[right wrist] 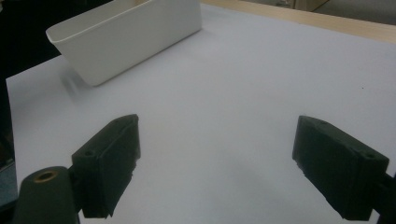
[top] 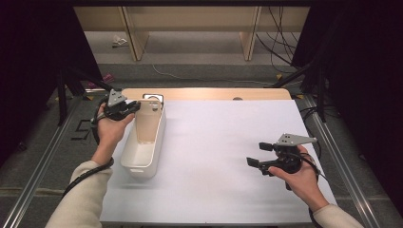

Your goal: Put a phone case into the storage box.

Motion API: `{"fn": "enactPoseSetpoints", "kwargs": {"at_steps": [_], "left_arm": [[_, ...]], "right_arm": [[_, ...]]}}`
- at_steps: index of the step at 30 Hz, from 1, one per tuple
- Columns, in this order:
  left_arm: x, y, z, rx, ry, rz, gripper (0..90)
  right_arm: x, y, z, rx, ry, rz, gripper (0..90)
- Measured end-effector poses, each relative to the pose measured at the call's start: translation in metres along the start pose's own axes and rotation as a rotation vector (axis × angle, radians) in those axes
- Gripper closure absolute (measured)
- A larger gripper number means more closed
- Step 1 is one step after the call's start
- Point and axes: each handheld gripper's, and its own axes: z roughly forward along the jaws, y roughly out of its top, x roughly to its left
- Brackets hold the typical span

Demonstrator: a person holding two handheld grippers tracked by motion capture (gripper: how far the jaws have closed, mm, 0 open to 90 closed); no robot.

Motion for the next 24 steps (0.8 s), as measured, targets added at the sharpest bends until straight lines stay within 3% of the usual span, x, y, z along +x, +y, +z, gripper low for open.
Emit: {"fn": "enactPoseSetpoints", "kwargs": {"at_steps": [6, 15, 24], "left_arm": [[0.003, -0.001, 0.005, 0.018, 0.016, -0.003, 77.7], [0.002, 0.002, 0.011, 0.044, 0.023, 0.036, 74.0], [0.000, 0.005, 0.010, 0.054, 0.032, 0.051, 59.4]], "right_arm": [[0.000, 0.000, 0.000, 0.000, 0.001, 0.000, 15.9], [0.000, 0.000, 0.000, 0.000, 0.002, -0.001, 16.0], [0.000, 0.000, 0.000, 0.000, 0.001, 0.000, 15.9]]}}
